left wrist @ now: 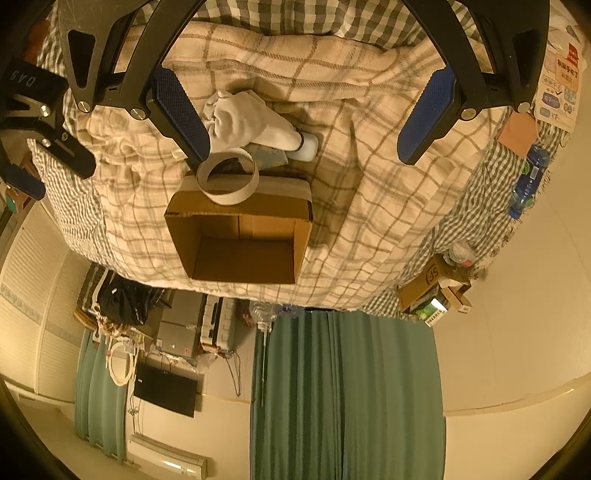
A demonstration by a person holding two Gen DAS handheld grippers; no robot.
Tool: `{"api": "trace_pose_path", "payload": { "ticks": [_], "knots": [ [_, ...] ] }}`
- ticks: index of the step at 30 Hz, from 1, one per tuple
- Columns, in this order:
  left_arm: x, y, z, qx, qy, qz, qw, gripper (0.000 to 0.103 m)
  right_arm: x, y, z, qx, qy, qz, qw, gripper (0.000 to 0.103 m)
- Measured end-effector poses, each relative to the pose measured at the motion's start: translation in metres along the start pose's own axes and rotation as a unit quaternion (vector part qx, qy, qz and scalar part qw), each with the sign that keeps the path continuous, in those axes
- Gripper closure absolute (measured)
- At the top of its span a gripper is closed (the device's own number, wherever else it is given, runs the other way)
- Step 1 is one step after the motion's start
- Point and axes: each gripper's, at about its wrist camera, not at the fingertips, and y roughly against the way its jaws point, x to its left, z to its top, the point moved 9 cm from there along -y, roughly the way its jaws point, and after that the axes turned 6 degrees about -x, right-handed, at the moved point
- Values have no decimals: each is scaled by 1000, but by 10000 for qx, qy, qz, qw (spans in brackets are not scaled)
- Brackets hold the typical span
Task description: Organize objects
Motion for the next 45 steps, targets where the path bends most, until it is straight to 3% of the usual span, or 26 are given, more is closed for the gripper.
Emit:
{"api": "trace_pose_path", "payload": {
  "ticks": [9, 14, 23, 25, 26, 28, 31, 33, 36, 37, 40, 45],
  "knots": [
    [-8, -29, -28, 523, -157, 18, 9985, 0, -8, -26, -26, 453, -52, 111, 9989, 1],
    [-8, -41, -40, 770, -181, 19, 9969, 0, -3, -57, -58, 913, -49, 220, 9956, 7],
    [-31, -67, -57, 1190, -658, -152, 9906, 0, -2, -102, -110, 1941, -299, 529, 9791, 44],
    [-43, -77, -65, 1353, -880, -256, 9866, 0, -1, -103, -113, 2023, -228, 497, 9778, 60],
    [-53, -81, -70, 1442, -1208, -624, 9802, 0, -1, -103, -114, 2018, -184, 496, 9780, 63],
    [-68, -89, -82, 1640, -1429, -848, 9724, 0, -2, -100, -111, 1978, -189, 531, 9786, 76],
    [-85, -97, -96, 1797, -1758, -1082, 9618, 0, -5, -94, -102, 1846, -248, 574, 9808, 81],
    [-92, -103, -98, 1825, -1870, -1134, 9586, 4, -7, -90, -94, 1749, -241, 580, 9826, 82],
    [-103, -111, -97, 1813, -1889, -1333, 9559, 27, -6, -86, -87, 1672, -205, 572, 9840, 82],
    [-105, -113, -98, 1871, -1861, -1441, 9537, 39, -6, -85, -85, 1655, -202, 580, 9843, 83],
    [-105, -109, -98, 1855, -1808, -1543, 9535, 54, -6, -80, -81, 1614, -207, 561, 9851, 83],
    [-94, -89, -86, 1700, -1585, -1661, 9583, 63, -2, -65, -66, 1439, -155, 534, 9880, 83]
  ]
}}
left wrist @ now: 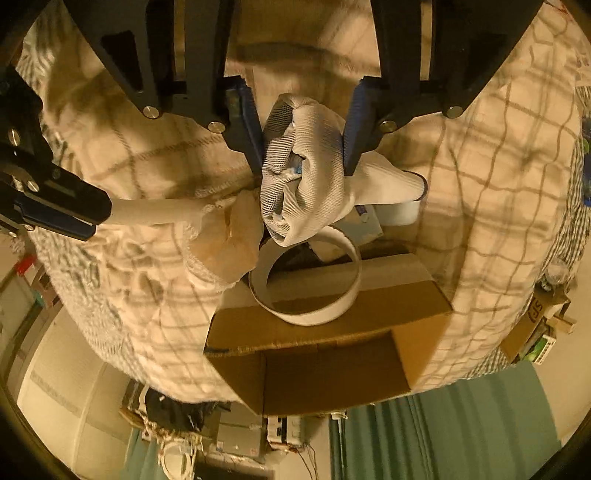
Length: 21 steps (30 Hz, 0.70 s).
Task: Organize objects
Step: 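Carry glove and bottle over the box and open both grippers to drop them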
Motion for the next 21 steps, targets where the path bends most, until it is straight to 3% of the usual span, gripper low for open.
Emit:
{"api": "trace_pose_path", "payload": {
  "ticks": [12, 21],
  "knots": [
    [12, 90, 29, -793, 43, -78, 9968, 64, 24, 78, 43, -779, 285, -198, 9964, 83],
    [27, 124, 98, -1298, 74, -198, 9913, 64, 41, 116, 119, -1390, 645, -307, 9877, 83]
  ]
}}
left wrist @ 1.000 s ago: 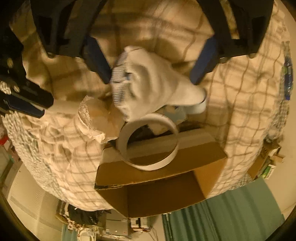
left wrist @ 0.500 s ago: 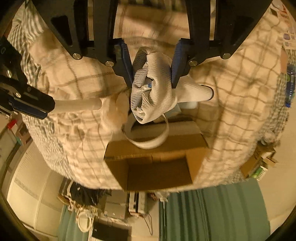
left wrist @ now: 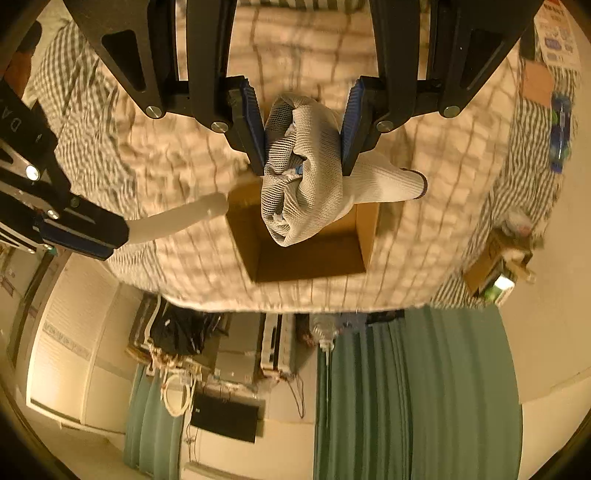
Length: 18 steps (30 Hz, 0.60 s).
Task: Organize objects
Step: 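Carry glove and bottle over the box and open both grippers to drop them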
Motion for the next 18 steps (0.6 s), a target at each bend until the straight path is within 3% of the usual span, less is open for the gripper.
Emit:
{"api": "trace_pose_path", "payload": {
  "ticks": [4, 9, 14, 18],
  "knots": [
    [7, -19, 32, -63, -22, -40, 10000, 64, -3, -19, 33, -109, 100, -23, 9999, 83],
    [23, -65, 55, -27, 1, -27, 10000, 64, -13, -70, 64, -91, -21, 44, 9999, 84],
    [32, -123, 59, 142, 37, -193, 9997, 64, -29, -142, 68, 158, -161, 99, 9997, 85],
    [35, -172, 55, 333, 17, -316, 9989, 64, -41, -199, 50, 468, -330, 131, 9983, 85]
  ]
}}
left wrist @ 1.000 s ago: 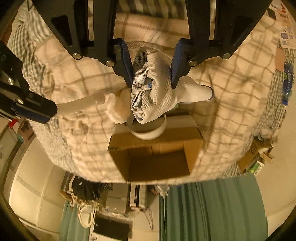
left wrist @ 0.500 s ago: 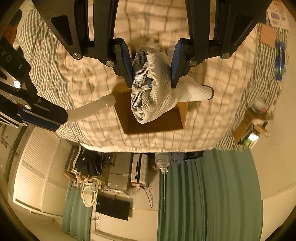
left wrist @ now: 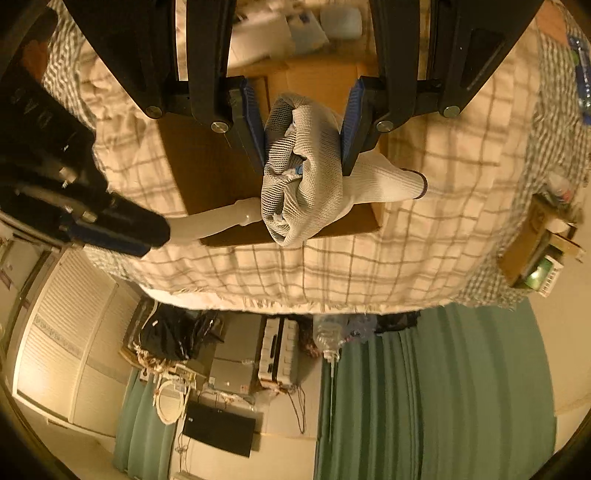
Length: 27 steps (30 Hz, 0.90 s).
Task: Organize objects
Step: 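Carry glove and bottle over the box and open both grippers to drop them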
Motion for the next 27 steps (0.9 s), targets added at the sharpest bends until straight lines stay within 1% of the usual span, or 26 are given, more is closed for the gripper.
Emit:
{"api": "trace_pose_path", "payload": {
  "ticks": [3, 5, 6, 7, 8, 9, 11, 14, 16, 17, 20, 22, 23, 27],
  "knots": [
    [1, -24, -3, 94, 36, -166, 9998, 62, -6, -29, -14, 132, -95, 47, 9999, 85],
    [5, -36, -7, 183, 20, -188, 9997, 49, -9, -42, -20, 189, -191, 98, 9996, 82],
    [6, -39, -10, 222, -6, -159, 9996, 45, -12, -48, -23, 213, -297, 115, 9993, 78],
    [7, -41, -13, 242, -35, -119, 9996, 34, -18, -51, -26, 228, -394, 117, 9989, 62],
    [8, -41, -15, 247, -63, -73, 9996, 24, -22, -51, -29, 210, -498, 63, 9985, 49],
    [10, -40, -17, 239, -89, 7, 9997, 21, -26, -49, -30, 171, -548, 12, 9984, 30],
    [13, -35, -20, 222, -107, 85, 9997, 20, -31, -40, -33, 88, -627, -28, 9980, 30],
    [20, -17, -28, 320, -2, 169, 9993, 18, -38, -19, -39, 112, -715, -114, 9973, 29],
    [24, 2, -33, 289, 94, 230, 9993, 9, -43, 2, -42, 74, -723, -212, 9971, 29],
    [27, 14, -35, 233, 126, 261, 9993, 7, -45, 14, -44, 65, -716, -279, 9970, 29],
    [31, 50, -43, 68, 179, 347, 9992, 5, -46, 53, -50, -4, -679, -395, 9969, 28],
    [34, 73, -48, -22, 185, 469, 9987, 5, -44, 82, -58, -69, -647, -459, 9968, 23],
    [35, 83, -51, -70, 175, 515, 9985, 5, -43, 93, -61, -87, -620, -492, 9968, 23],
    [36, 116, -72, -172, 202, 624, 9977, 3, -33, 127, -80, -115, -458, -638, 9968, 18]
  ]
}}
